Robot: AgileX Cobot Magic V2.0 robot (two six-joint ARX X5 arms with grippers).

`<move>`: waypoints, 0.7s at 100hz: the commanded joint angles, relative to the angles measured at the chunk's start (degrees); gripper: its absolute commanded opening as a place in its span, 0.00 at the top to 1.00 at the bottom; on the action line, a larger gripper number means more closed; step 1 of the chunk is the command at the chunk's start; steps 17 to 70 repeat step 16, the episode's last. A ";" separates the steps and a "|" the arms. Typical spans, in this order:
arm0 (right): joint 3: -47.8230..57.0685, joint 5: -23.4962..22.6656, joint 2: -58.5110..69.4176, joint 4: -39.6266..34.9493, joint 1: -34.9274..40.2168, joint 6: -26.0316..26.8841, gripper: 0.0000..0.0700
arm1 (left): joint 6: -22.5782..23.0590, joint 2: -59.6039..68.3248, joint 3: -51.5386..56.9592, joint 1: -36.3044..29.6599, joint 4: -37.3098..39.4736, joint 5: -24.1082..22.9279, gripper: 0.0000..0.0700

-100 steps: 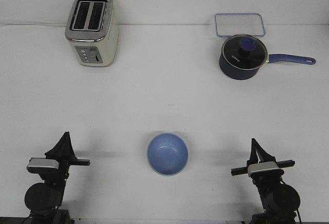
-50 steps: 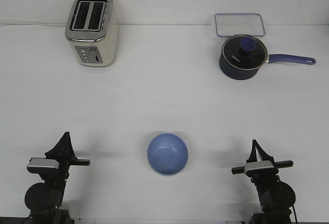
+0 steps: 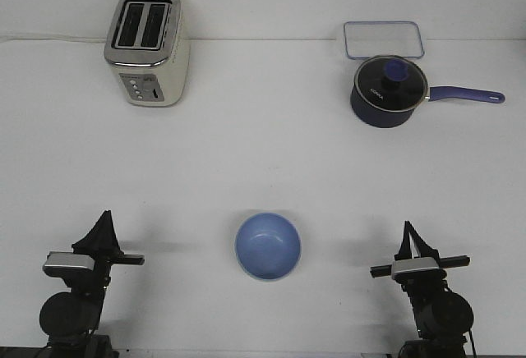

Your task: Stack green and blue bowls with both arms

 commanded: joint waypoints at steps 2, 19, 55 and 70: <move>-0.11 0.00 -0.02 0.61 0.04 -0.63 1.00 | -0.04 -0.07 -1.07 -0.04 0.79 0.07 0.98; -0.11 0.00 -0.02 0.61 0.04 -0.63 1.00 | -0.04 -0.07 -1.07 -0.04 0.79 0.04 0.98; -0.11 0.00 -0.02 0.61 0.04 -0.63 1.00 | -0.04 -0.07 -1.07 -0.04 0.79 0.04 0.98; -0.11 0.00 -0.02 0.61 0.04 -0.63 1.00 | -0.04 -0.07 -1.07 -0.04 0.79 0.04 0.98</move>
